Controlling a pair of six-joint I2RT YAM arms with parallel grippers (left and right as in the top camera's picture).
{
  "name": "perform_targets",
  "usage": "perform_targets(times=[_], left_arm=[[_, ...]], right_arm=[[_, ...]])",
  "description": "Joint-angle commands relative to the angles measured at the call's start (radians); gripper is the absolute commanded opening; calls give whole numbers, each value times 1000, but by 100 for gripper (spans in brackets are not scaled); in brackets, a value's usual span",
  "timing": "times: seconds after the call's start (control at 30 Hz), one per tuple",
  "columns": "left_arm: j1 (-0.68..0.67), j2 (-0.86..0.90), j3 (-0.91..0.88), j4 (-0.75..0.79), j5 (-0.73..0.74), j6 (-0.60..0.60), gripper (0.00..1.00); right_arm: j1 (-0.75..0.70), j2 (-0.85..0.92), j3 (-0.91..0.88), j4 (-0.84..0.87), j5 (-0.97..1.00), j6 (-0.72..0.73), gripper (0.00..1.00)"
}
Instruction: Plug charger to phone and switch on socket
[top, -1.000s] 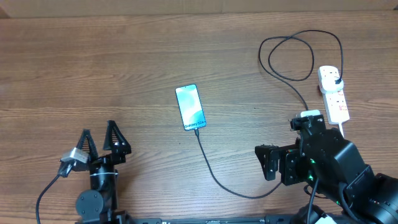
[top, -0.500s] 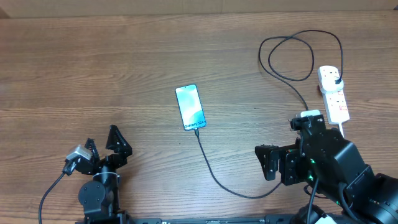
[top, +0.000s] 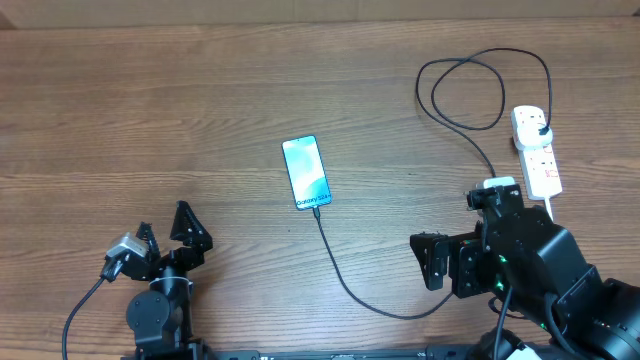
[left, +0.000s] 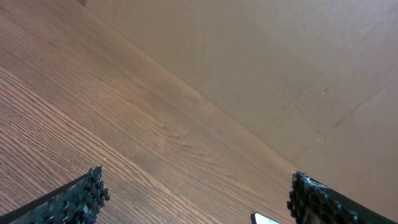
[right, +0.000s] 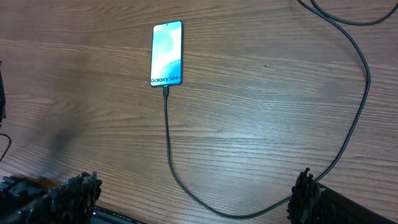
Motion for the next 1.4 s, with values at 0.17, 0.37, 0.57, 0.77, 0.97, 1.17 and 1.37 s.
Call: perform_targets(times=[0.17, 0.37, 0.57, 0.77, 0.97, 1.17, 1.37], left_arm=[[10, -11, -4, 4, -20, 23, 99], [10, -11, -4, 4, -20, 23, 99], [10, -11, -4, 4, -20, 23, 100], [10, -11, -4, 4, -20, 23, 100], [10, -11, -4, 4, -20, 23, 99], [10, -11, -4, 4, -20, 23, 100], [10, -11, -4, 4, -20, 23, 100]], right_arm=[[5, -5, -2, 2, 9, 3, 100], [5, -6, -2, 2, 19, -6, 100], [-11, -16, -28, 68, 179, -27, 100], [-220, -105, -198, 320, 125, -28, 100], [-459, -266, -494, 657, -108, -140, 100], [-549, -444, -788, 964, -206, -184, 100], [-552, -645, -1020, 1168, -206, -182, 100]])
